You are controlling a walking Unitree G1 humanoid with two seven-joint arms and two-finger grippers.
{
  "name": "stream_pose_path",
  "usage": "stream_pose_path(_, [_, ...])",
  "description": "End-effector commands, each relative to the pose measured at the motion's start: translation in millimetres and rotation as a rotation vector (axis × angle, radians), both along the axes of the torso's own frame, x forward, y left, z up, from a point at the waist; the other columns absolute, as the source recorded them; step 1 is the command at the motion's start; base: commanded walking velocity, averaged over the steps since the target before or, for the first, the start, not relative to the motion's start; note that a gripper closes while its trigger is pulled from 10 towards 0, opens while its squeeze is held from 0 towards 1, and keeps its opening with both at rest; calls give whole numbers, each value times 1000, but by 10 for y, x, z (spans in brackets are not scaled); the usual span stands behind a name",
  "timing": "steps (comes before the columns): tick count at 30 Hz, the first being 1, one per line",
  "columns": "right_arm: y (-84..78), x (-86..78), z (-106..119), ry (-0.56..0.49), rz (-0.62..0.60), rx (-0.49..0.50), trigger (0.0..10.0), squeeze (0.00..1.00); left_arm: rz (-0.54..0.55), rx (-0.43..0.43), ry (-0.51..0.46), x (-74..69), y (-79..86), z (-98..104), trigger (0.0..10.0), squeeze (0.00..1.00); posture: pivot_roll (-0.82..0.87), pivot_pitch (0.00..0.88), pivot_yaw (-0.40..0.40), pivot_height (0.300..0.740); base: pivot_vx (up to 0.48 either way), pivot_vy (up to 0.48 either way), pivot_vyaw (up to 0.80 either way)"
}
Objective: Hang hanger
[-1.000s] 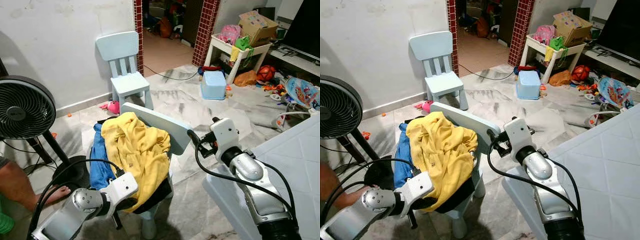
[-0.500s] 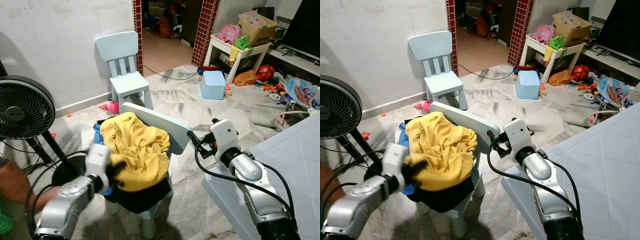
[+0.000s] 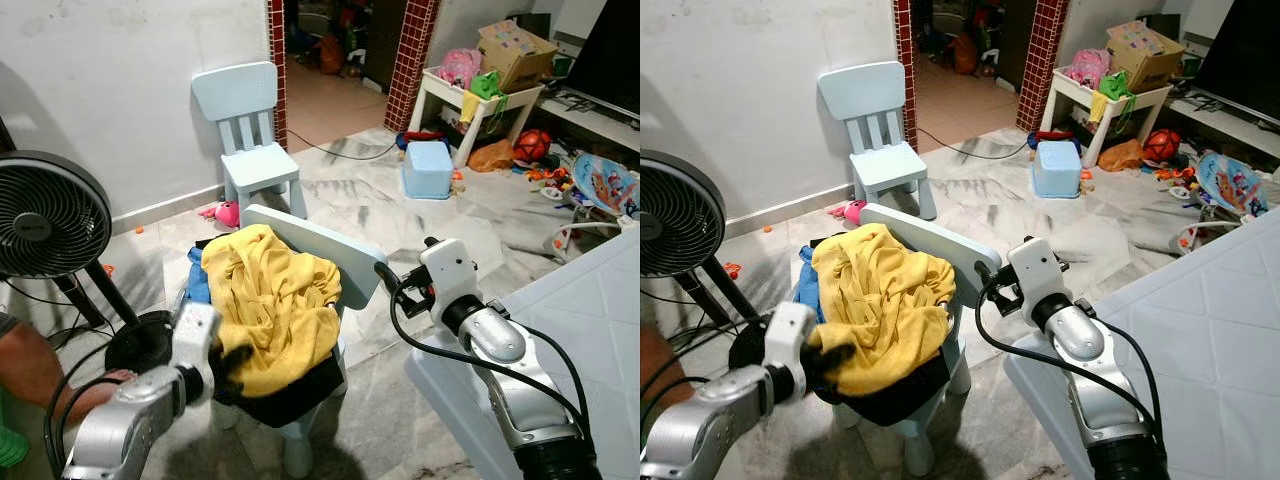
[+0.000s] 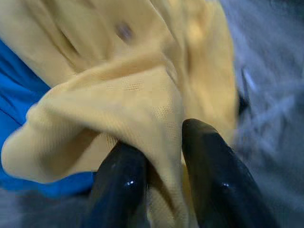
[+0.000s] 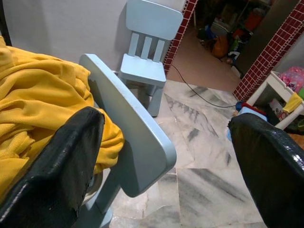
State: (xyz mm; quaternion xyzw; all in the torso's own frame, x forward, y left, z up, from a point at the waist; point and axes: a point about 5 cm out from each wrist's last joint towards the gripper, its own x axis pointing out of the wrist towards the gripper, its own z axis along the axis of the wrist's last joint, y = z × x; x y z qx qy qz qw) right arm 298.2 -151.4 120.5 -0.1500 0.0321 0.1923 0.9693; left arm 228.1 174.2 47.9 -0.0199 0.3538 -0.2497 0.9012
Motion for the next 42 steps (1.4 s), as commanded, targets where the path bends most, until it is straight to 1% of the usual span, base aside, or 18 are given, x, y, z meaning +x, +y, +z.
stream_pose_path(1, [-13,4,7,-2,-2,-4,10000,0,-55,65,-8,-35,24,20,10000,1000,-76,0,-29,740,0,0,0])
stream_pose_path(5, [-2,11,7,-2,3,-5,10000,0,0,85,-17,-23,87,27,10000,1000,-71,0,-32,740,0,0,0])
stream_pose_path(10, [-3,18,11,-4,3,-7,10000,0,138,124,-81,86,175,45,10000,1000,-69,0,-34,740,0,0,0])
stream_pose_path(11, [-7,16,12,-4,3,-8,10000,0,163,117,-88,91,170,55,10000,325,-69,0,-34,740,0,0,0])
stream_pose_path(12, [-11,15,13,-4,3,-9,10000,0,173,114,-91,90,166,60,10000,325,-69,0,-34,740,0,0,0])
stream_pose_path(13, [-19,15,15,-5,2,-10,10000,0,188,113,-97,88,157,67,10000,0,-77,0,-33,740,0,0,0])
stream_pose_path(15, [-35,18,20,-6,-1,-12,10000,0,289,98,-112,66,151,78,10000,0,-78,0,-32,740,0,0,0])
stream_pose_path(16, [-38,20,23,-7,-2,-13,10000,0,370,42,-99,30,123,78,10000,0,-75,0,-33,740,0,0,0])
stream_pose_path(18, [-39,25,22,-7,-2,-14,10000,0,463,-83,-57,-9,38,73,10000,0,-73,0,-35,740,0,0,0])
stream_pose_path(20, [-34,29,22,-7,-1,-14,10000,0,484,-106,-49,-13,10,75,10000,0,-71,0,-37,740,0,0,0])
stream_pose_path(23, [-10,33,28,-9,7,-13,10000,0,510,-189,-18,-28,-116,87,10000,0,-72,0,-40,740,0,0,0])
stream_pose_path(27, [-16,39,34,-10,8,-15,10000,0,543,-242,-9,-34,-177,112,10000,0,-72,0,-40,740,0,0,0])
stream_pose_path(28, [-27,45,43,-12,8,-16,10000,0,574,-293,-1,-50,-202,143,10000,1000,-72,0,-40,740,0,0,0])
stream_pose_path(30, [-36,50,48,-13,6,-18,10000,0,615,-334,1,-69,-213,168,10000,1000,-72,0,-40,740,0,0,0])
stream_pose_path(31, [-42,52,48,-14,5,-19,10000,0,643,-405,22,-102,-244,181,10000,1000,-72,0,-36,740,0,0,0])
stream_pose_path(33, [-43,53,45,-14,4,-19,10000,0,658,-443,53,-142,-263,167,10000,1000,-72,0,-36,740,0,0,0])
stream_pose_path(37, [-33,53,44,-16,6,-19,10000,0,724,-438,103,-212,-203,97,10000,1000,-71,0,-34,740,0,0,0])
stream_pose_path(42, [-38,60,48,-16,8,-22,10000,0,668,-414,117,-306,-173,105,10000,1000,-69,0,-38,740,0,0,0])
